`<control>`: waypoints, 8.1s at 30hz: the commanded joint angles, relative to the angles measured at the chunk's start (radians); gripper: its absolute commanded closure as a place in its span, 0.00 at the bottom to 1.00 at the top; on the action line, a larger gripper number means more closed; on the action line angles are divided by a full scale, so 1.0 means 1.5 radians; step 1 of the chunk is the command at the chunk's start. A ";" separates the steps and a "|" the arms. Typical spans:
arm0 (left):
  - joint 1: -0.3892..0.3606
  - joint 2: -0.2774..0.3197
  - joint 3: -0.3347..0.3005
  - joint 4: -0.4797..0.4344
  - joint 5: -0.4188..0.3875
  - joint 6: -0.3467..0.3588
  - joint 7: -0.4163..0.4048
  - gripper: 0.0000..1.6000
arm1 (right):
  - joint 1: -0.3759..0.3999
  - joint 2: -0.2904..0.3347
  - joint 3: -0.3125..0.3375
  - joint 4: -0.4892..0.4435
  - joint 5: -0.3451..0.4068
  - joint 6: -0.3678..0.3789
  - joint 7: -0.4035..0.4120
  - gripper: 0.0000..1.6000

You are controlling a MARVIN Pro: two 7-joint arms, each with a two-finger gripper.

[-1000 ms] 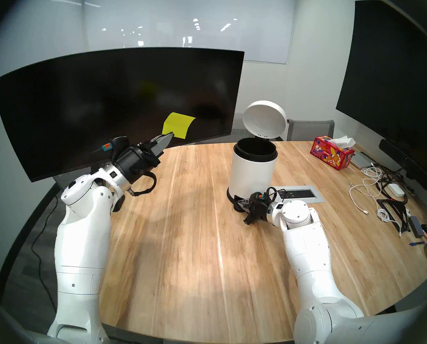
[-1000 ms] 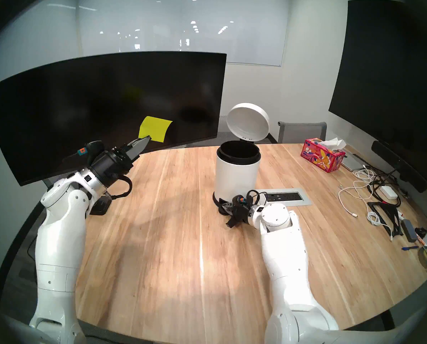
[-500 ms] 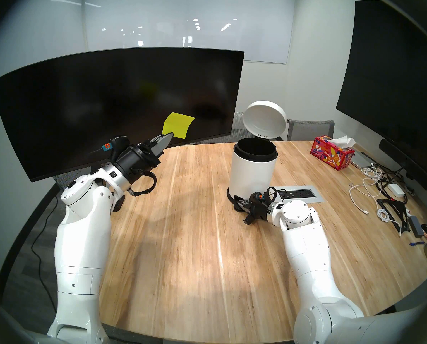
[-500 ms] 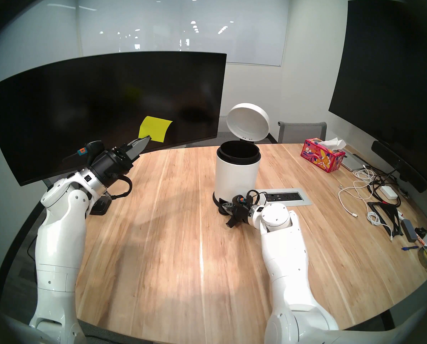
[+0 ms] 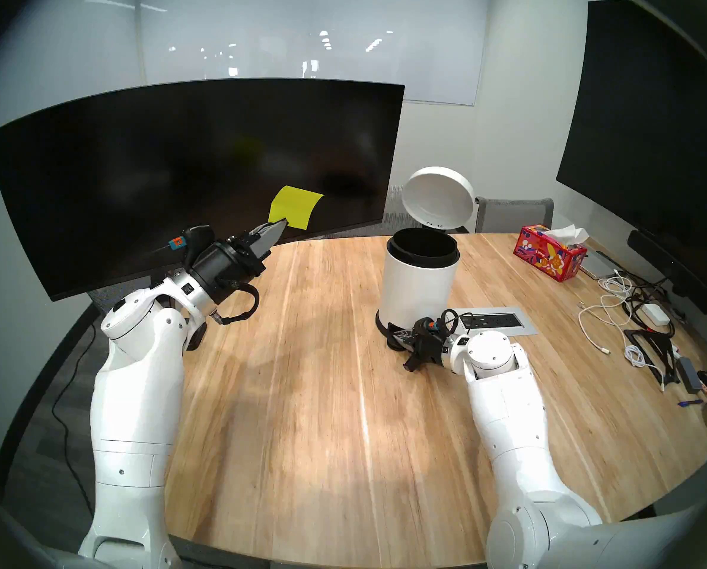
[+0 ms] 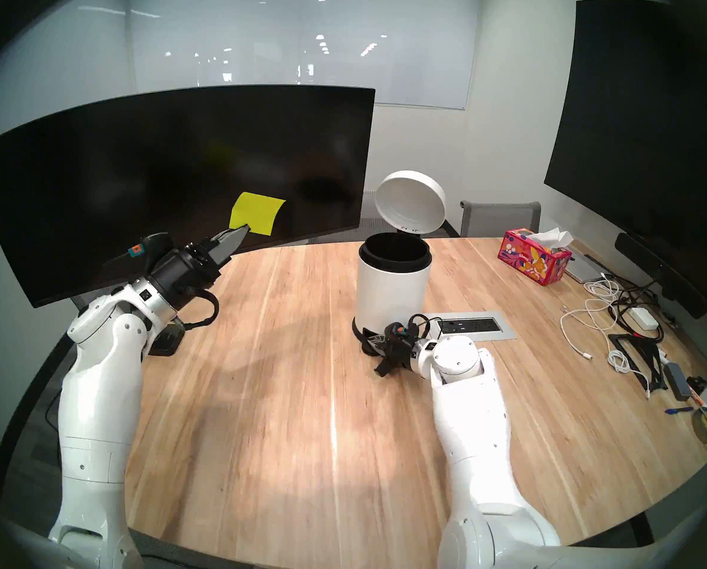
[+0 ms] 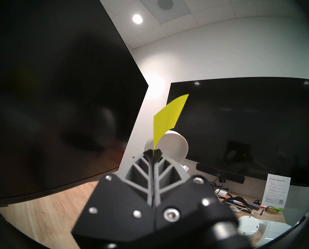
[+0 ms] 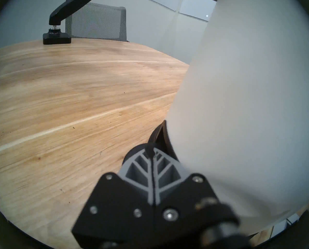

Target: Peel the sticky note off the monitor, open the trash can lid and drop the sticker into the trash can

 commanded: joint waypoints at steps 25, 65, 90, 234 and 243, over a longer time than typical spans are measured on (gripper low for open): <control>-0.039 -0.012 0.055 -0.037 0.000 0.052 0.034 1.00 | 0.001 0.002 0.005 -0.002 -0.003 0.001 -0.003 1.00; -0.274 -0.043 0.257 0.187 0.070 0.109 0.022 1.00 | 0.001 0.000 0.007 -0.001 -0.005 0.001 -0.001 1.00; -0.391 -0.079 0.311 0.337 0.087 0.088 -0.010 1.00 | 0.001 -0.001 0.009 -0.001 -0.007 0.000 0.000 1.00; -0.638 -0.095 0.410 0.745 0.195 0.049 -0.157 0.05 | 0.003 -0.008 0.019 -0.002 -0.018 -0.003 0.005 1.00; -0.646 -0.092 0.402 0.758 0.193 0.040 -0.158 0.05 | 0.003 -0.009 0.020 -0.002 -0.018 -0.004 0.005 1.00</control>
